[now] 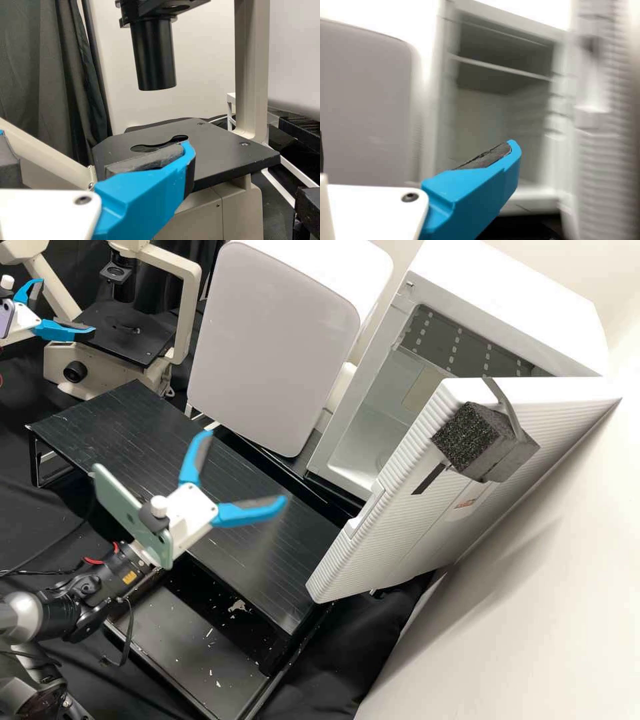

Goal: Close the incubator door

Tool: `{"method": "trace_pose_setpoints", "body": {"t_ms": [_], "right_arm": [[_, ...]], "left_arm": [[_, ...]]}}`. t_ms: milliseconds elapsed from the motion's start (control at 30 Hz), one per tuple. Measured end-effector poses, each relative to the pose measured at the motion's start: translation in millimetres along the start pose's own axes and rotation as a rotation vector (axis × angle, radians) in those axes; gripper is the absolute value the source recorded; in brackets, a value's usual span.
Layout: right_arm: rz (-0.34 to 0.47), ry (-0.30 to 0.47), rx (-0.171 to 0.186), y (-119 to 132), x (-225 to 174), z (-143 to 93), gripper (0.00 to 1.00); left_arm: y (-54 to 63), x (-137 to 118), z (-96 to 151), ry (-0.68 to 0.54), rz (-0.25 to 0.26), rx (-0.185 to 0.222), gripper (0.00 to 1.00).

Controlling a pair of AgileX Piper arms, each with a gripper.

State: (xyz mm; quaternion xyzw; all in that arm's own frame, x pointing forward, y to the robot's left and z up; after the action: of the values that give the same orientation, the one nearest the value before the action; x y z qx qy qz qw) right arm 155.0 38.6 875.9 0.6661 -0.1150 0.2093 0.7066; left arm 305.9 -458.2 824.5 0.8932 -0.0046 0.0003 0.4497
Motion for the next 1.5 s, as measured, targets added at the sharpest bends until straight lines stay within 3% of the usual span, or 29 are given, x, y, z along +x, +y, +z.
{"method": "trace_pose_setpoints", "body": {"t_ms": [167, 400, 600, 900, 1033, 1167, 1300, 1500], "right_arm": [[0.066, -0.162, -0.063, 11.0, 15.8, 30.4, 1.00], [0.080, -0.295, -0.098, 13.9, 35.9, 63.5, 1.00], [0.056, -0.333, -0.113, 7.7, 46.3, 75.9, 1.00], [0.042, -0.376, -0.096, -3.7, 56.7, 85.8, 1.00], [0.034, -0.359, -0.086, -7.4, 58.2, 82.3, 1.00], [0.019, -0.310, -0.033, -9.9, 57.7, 72.4, 1.00], [-0.044, -0.214, 0.031, -13.5, 55.9, 53.9, 1.00], [-0.124, -0.017, 0.054, -19.2, 54.8, 20.5, 1.00]], "left_arm": [[0.0, 0.0, 0.0, 0.000, 0.000, 0.000, 1.00], [0.0, 0.0, 0.0, 0.000, 0.000, 0.000, 1.00], [0.0, 0.0, 0.0, 0.000, 0.000, 0.000, 1.00], [0.0, 0.0, 0.0, 0.000, 0.000, 0.000, 1.00], [0.0, 0.0, 0.0, 0.000, 0.000, 0.000, 1.00], [0.0, 0.0, 0.0, 0.000, 0.000, 0.000, 1.00], [0.0, 0.0, 0.0, 0.000, 0.000, 0.000, 1.00], [0.0, 0.0, 0.0, 0.000, 0.000, 0.000, 1.00]]}}
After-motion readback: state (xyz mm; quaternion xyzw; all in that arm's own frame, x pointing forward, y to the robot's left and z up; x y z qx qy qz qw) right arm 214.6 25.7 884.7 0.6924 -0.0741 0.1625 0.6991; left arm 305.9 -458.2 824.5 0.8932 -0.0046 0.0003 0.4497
